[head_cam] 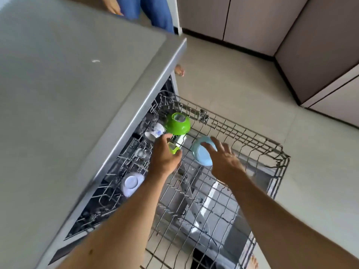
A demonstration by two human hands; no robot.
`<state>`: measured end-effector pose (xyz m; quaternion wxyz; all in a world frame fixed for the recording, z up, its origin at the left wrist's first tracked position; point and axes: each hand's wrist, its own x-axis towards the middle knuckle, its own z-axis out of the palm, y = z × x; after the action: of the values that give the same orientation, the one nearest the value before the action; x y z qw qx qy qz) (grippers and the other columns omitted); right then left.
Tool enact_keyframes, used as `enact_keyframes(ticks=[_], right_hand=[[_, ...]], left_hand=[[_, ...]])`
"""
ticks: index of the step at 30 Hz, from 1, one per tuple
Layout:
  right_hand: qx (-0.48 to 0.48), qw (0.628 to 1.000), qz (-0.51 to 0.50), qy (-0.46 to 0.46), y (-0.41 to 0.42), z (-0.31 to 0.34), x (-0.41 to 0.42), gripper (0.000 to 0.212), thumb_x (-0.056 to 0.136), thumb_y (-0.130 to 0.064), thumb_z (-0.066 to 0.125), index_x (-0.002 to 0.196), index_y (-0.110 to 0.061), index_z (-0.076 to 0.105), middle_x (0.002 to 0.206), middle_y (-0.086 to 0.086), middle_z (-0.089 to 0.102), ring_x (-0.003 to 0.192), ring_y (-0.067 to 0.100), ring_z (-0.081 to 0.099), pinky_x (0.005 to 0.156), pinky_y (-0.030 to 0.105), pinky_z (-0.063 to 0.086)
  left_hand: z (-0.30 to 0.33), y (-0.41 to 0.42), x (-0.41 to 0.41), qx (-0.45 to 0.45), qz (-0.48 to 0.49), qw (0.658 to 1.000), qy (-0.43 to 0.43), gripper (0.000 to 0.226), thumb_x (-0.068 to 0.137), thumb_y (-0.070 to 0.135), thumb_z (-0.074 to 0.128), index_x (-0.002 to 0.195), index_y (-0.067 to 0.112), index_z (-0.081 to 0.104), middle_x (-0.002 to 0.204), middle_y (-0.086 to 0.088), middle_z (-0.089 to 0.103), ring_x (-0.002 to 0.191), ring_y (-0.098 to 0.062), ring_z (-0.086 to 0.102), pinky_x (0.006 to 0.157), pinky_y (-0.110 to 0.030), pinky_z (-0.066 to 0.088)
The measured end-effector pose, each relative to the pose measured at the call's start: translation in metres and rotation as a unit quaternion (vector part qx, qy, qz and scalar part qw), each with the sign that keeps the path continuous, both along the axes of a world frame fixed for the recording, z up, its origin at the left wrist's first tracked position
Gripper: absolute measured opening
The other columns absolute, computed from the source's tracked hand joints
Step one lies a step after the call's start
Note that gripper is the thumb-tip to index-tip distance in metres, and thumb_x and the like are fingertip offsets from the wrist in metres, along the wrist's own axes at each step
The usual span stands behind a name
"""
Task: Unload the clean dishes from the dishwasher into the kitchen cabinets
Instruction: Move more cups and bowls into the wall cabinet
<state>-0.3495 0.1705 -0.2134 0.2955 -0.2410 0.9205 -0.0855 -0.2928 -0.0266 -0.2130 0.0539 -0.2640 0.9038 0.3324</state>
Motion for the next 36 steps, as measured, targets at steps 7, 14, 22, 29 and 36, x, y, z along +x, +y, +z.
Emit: enact_keyframes(ticks=[7,14,22,29,36], right_hand=[[0.036,0.998,0.044,0.013,-0.013,-0.052,-0.014,0.099,0.089,-0.002,0.057,0.152,-0.053,0.0,0.164,0.0,-0.021,0.147,0.048,0.006,0.111,0.06,0.036],[0.011,0.998,0.033,0.06,-0.012,-0.077,-0.019,0.096,0.086,-0.023,0.071,0.151,-0.052,0.007,0.165,0.005,-0.013,0.14,0.05,0.022,0.099,0.062,0.047],[-0.048,0.996,-0.058,0.051,0.007,-0.062,-0.009,0.099,0.075,-0.037,0.081,0.145,-0.051,0.012,0.162,0.002,-0.004,0.131,0.041,0.034,0.093,0.057,0.053],[-0.15,0.96,-0.237,0.012,0.033,-0.022,0.02,0.105,0.059,-0.05,0.087,0.144,-0.049,0.025,0.141,0.003,0.032,0.118,0.038,0.052,0.091,0.053,0.054],[-0.19,0.946,-0.262,0.035,0.068,0.042,0.055,0.104,0.058,-0.064,0.083,0.144,-0.046,0.027,0.127,0.003,0.042,0.099,0.03,0.059,0.081,0.047,0.058]], left_hand=[[-0.044,-0.016,-0.072,-0.043,-0.017,0.999,-0.011,0.098,0.076,0.037,0.08,0.15,0.009,0.023,0.145,-0.013,0.037,0.132,-0.026,0.04,0.109,-0.035,0.038],[-0.078,-0.021,-0.119,-0.097,-0.045,0.989,-0.107,0.135,0.062,0.069,0.075,0.155,0.007,0.001,0.161,-0.02,0.008,0.149,-0.034,0.013,0.119,-0.039,0.008],[-0.078,-0.028,-0.118,-0.089,0.016,0.992,-0.092,0.122,0.055,0.055,0.088,0.149,0.009,0.027,0.138,-0.016,0.046,0.122,-0.029,0.05,0.099,-0.038,0.049],[-0.038,-0.004,-0.08,-0.059,0.041,0.996,-0.053,0.131,0.051,0.06,0.088,0.15,0.007,0.022,0.148,-0.016,0.036,0.134,-0.032,0.038,0.112,-0.042,0.038],[0.025,0.046,0.007,0.029,0.084,0.996,0.0,0.129,0.046,0.063,0.088,0.145,0.012,0.023,0.139,-0.015,0.042,0.127,-0.032,0.045,0.103,-0.049,0.046]])
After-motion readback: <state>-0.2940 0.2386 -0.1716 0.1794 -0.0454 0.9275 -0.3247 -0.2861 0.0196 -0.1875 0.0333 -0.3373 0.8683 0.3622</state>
